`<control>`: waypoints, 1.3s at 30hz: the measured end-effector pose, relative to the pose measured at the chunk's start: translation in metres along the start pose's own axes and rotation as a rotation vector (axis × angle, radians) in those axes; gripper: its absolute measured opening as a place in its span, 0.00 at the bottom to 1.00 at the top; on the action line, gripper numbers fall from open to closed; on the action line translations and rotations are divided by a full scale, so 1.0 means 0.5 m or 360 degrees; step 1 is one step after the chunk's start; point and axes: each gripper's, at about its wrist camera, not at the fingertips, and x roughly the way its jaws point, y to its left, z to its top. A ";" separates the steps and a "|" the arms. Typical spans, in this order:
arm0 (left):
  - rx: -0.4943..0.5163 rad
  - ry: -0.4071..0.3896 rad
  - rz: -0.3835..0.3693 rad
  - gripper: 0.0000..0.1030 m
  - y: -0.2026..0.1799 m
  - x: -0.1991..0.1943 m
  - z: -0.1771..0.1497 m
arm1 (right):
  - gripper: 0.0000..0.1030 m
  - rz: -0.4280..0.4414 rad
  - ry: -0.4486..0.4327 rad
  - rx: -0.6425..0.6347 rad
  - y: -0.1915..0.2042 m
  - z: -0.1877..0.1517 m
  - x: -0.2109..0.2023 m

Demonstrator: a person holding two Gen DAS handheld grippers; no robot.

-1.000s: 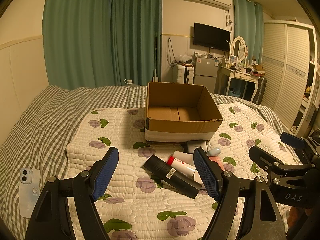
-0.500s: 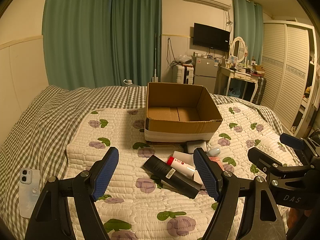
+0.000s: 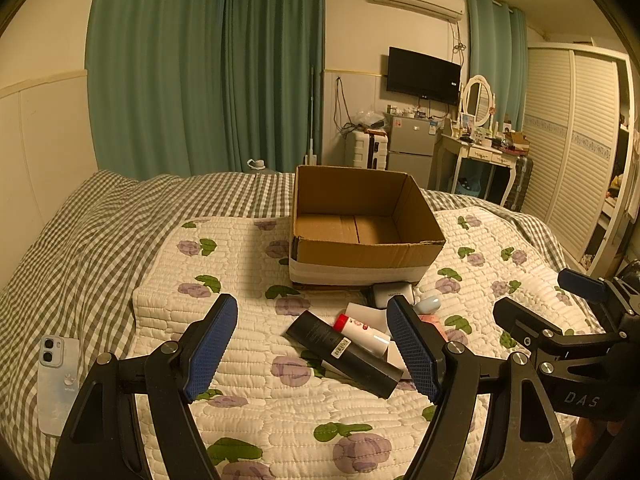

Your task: Organize rigid objects

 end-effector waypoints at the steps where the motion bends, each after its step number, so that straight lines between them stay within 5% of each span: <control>1: 0.0000 -0.0001 0.0000 0.77 0.000 0.000 0.000 | 1.00 0.0000 -0.0001 0.0000 0.000 0.001 0.000; 28: 0.0004 0.0026 0.0001 0.77 -0.003 0.008 -0.008 | 1.00 0.0022 0.0024 -0.0024 -0.004 0.005 0.008; 39: -0.0003 0.0277 0.0064 0.77 -0.032 0.115 -0.008 | 1.00 0.0021 0.0152 -0.0124 -0.041 0.013 0.097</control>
